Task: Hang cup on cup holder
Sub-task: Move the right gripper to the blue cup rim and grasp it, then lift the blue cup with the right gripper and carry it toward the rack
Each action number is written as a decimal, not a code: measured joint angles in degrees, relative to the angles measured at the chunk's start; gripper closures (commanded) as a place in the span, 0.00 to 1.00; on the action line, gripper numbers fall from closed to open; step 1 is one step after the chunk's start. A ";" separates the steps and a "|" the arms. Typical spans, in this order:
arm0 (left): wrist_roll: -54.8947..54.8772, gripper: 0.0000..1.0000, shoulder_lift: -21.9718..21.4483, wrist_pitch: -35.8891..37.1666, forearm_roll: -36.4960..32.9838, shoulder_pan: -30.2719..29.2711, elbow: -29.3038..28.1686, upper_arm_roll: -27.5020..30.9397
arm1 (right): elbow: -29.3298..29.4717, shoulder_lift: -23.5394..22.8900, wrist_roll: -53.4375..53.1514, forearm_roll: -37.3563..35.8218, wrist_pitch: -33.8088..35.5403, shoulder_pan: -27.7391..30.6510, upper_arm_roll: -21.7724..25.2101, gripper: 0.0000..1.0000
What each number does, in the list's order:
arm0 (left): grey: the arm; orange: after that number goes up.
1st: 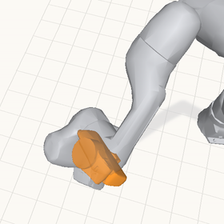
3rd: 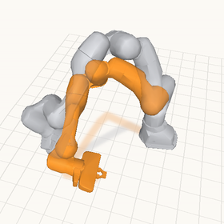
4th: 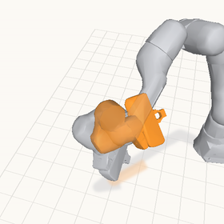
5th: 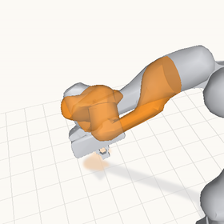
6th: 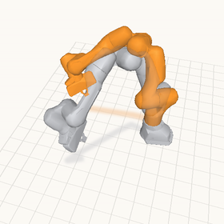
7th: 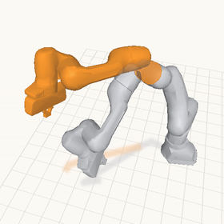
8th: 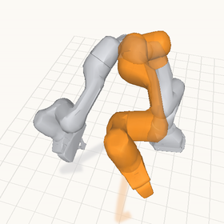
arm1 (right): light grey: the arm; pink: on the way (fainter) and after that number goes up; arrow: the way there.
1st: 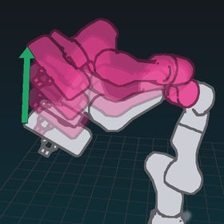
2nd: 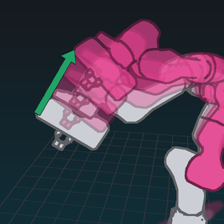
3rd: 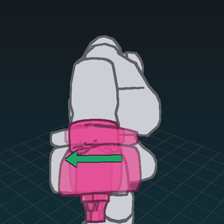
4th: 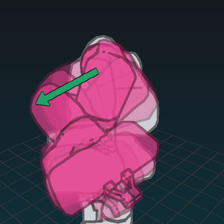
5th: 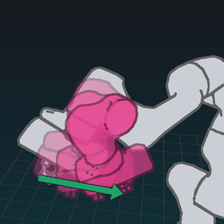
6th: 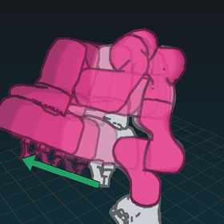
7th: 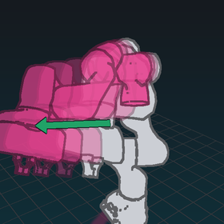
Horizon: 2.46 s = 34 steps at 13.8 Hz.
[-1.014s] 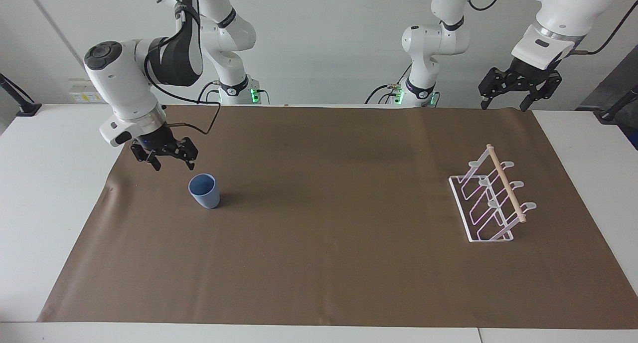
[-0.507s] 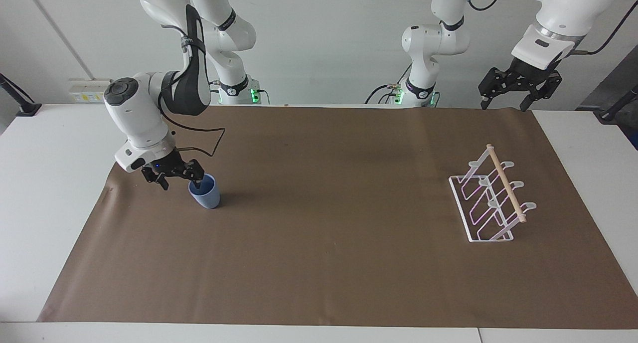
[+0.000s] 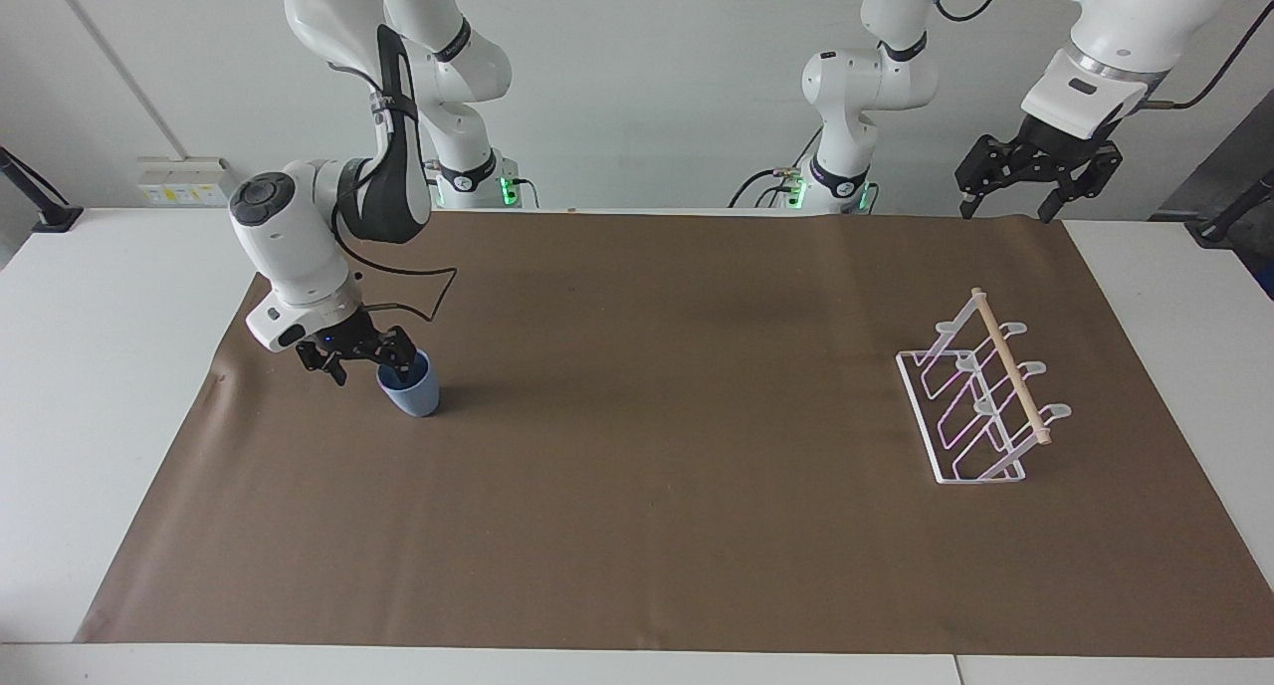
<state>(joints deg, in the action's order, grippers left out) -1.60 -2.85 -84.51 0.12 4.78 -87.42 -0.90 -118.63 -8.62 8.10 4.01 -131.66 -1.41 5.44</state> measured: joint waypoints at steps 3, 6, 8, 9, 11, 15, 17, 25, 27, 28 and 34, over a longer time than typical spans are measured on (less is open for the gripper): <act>0.00 0.00 0.00 0.00 0.00 0.00 0.00 0.00 | 0.00 -0.03 0.02 0.00 0.00 -0.02 -0.03 0.84; 0.00 0.00 0.00 0.00 0.00 0.00 0.00 0.00 | 0.00 -0.04 0.02 0.00 0.00 -0.22 -0.07 1.00; 0.00 0.00 0.00 0.00 0.00 0.00 0.00 0.00 | 0.01 -0.04 0.02 0.02 0.00 -0.66 -0.08 1.00; 0.00 0.00 0.00 0.00 0.00 0.00 0.00 0.00 | 0.04 -0.04 0.02 0.02 0.01 -0.74 -0.10 1.00; 0.00 0.00 0.00 0.00 0.00 0.00 0.00 0.00 | 0.34 -0.03 0.02 0.05 0.07 -0.75 -0.14 1.00; 0.00 0.00 0.00 0.00 0.00 0.00 0.00 0.00 | 2.12 0.06 0.03 0.06 1.13 -0.88 -0.20 1.00; 0.00 0.00 0.00 0.00 0.00 0.00 0.00 0.00 | 4.76 0.73 0.10 0.11 3.92 -1.21 -0.28 1.00; 0.00 0.00 0.00 0.00 0.00 0.00 0.00 0.00 | 12.13 4.60 5.79 14.65 14.93 -1.28 -2.69 1.00; 0.00 0.00 0.00 0.00 0.00 0.00 0.00 0.00 | 13.02 4.60 11.66 20.96 17.07 -1.28 -2.70 1.00; 0.00 0.00 0.00 0.00 0.00 0.00 0.00 0.00 | 13.22 4.60 14.74 23.63 17.50 -1.29 -2.77 1.00; 0.00 0.00 0.00 0.03 0.00 0.00 0.00 0.00 | 13.75 4.75 13.77 41.01 21.69 -1.08 -3.35 1.00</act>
<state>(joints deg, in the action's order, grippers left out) -1.60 -2.85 -84.48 0.12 4.78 -87.42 -0.90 -104.88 -3.87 21.87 45.01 -109.97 -2.49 2.09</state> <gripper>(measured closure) 0.000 0.956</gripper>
